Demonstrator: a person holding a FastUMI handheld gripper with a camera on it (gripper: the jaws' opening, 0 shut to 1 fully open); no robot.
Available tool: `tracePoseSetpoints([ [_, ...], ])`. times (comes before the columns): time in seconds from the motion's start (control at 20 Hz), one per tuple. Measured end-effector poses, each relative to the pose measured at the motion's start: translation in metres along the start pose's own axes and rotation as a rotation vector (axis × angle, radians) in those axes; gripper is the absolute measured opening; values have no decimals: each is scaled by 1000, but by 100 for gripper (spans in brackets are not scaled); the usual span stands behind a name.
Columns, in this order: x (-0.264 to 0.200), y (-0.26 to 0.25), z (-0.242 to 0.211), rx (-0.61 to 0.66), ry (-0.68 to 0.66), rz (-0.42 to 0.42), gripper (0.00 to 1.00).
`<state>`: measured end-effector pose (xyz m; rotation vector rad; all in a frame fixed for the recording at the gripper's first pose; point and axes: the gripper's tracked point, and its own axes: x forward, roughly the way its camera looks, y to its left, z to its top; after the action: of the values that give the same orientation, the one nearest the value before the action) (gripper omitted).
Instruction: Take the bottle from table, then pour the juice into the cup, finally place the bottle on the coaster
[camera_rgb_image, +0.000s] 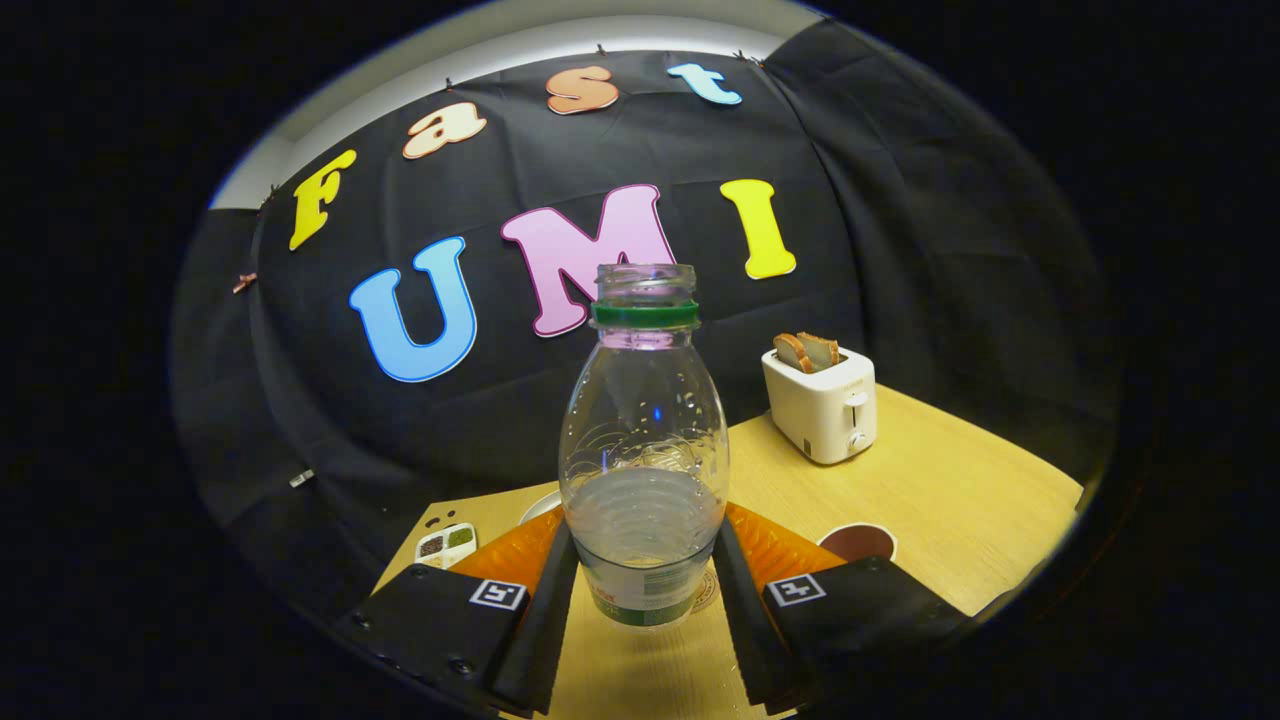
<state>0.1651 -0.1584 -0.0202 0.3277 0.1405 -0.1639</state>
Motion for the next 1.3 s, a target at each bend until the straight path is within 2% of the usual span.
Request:
tracePoseSetpoints([
  [0.25, 45, -2, -24, -167, -35, -58, 72],
  [0.5, 89, 1, -70, -278, -6, -66, 72],
  [0.9, 127, -2, -128, -297, 82, -48, 73],
  [1.1, 126, -8, -129, -244, 75, -65, 74],
  [1.3, 123, -10, -125, -246, 76, -81, 79],
])
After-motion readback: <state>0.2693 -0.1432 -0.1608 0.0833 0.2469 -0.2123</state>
